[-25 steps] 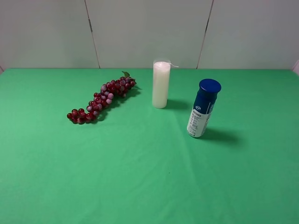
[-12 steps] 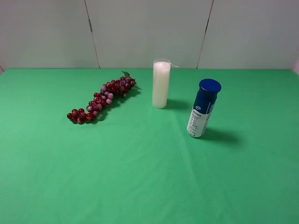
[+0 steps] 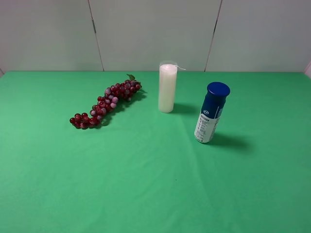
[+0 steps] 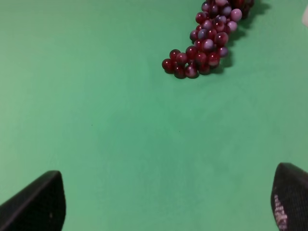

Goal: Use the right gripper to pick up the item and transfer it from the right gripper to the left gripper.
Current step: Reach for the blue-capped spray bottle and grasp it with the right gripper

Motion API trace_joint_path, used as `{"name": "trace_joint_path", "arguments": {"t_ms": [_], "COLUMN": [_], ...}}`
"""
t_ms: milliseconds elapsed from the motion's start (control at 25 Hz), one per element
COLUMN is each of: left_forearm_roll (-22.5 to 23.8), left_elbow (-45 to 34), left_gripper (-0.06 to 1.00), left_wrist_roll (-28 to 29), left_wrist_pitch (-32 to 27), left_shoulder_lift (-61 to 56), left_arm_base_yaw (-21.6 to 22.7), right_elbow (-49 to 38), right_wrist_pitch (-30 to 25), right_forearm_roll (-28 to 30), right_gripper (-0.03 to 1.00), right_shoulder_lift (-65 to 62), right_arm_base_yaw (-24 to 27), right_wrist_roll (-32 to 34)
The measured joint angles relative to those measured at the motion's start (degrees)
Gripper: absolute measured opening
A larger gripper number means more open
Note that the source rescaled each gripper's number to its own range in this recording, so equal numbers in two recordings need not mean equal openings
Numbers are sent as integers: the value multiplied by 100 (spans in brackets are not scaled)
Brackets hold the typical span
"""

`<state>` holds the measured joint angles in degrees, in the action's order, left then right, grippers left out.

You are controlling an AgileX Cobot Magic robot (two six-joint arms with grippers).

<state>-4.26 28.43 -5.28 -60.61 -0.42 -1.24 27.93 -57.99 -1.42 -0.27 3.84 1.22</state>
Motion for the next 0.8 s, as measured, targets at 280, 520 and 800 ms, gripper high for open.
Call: {"name": "trace_joint_path", "arguments": {"t_ms": [280, 520, 800], "left_forearm_roll": [0, 0, 0], "left_elbow": [0, 0, 0], "left_gripper": [79, 79, 79], "left_wrist_roll": [0, 0, 0], "left_wrist_pitch": [0, 0, 0], "left_shoulder_lift": [0, 0, 0], "left_arm_base_yaw": [0, 0, 0], "right_elbow": [0, 0, 79], "right_wrist_pitch": [0, 0, 35], "right_forearm_roll": [0, 0, -234], "right_gripper": [100, 100, 100], "right_shoulder_lift": [0, 0, 264], "right_arm_base_yaw": [0, 0, 0], "right_wrist_roll": [0, 0, 794]}}
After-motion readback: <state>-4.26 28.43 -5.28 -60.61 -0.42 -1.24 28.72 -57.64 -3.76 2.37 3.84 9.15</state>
